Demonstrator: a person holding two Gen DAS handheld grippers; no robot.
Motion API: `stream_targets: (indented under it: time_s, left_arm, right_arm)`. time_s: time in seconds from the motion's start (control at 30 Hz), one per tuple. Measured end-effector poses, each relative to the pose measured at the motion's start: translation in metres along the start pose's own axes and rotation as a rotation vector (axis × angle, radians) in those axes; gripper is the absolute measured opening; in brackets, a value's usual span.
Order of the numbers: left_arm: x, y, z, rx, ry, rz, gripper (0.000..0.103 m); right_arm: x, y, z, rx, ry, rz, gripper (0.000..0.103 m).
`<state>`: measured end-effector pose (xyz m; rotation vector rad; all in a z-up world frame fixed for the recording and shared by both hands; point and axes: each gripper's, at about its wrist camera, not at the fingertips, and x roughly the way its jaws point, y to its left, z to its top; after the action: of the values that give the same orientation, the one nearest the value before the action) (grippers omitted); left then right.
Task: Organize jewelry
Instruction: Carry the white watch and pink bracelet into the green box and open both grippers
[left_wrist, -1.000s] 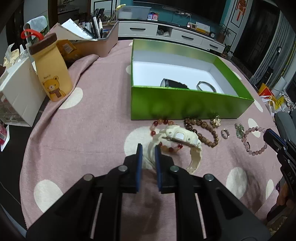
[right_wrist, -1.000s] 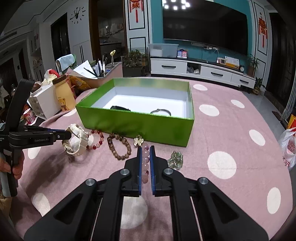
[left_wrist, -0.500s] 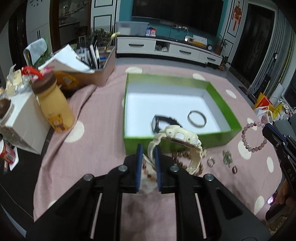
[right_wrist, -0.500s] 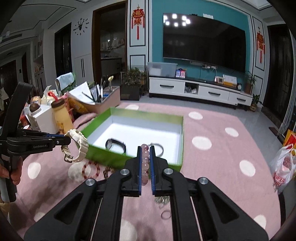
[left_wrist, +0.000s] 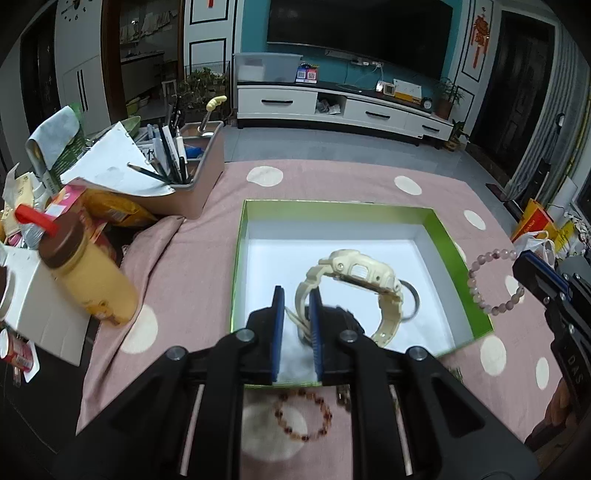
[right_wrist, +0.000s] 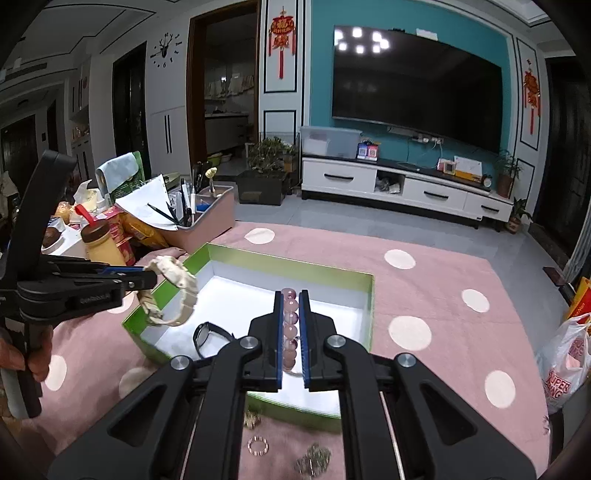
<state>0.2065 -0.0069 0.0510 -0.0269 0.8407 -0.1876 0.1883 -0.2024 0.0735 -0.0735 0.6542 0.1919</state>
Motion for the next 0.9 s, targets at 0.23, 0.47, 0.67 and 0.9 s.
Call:
stream_targets:
  time_s: [0.23,0.47,0.67,0.9]
  left_arm:
    - [0.048,-0.004,0.012,0.004,0.061,0.044,0.013]
    - [0.089,-0.002,0.018,0.0,0.118,0.083,0.014]
    - [0.111,0.005,0.021,-0.009,0.141,0.121,0.014]
    - [0.109,0.005,0.024,-0.002,0.113,0.128,0.039]
  right_arm:
    - [0.06,0.006,0.011,0.012,0.101,0.053,0.007]
    - [0.116,0.017,0.01,0.037,0.224,0.1,0.007]
    - [0.15,0.017,0.005,0.057,0.297,0.081,0.007]
    - [0.157,0.0,0.003,0.113,0.31,0.028,0.037]
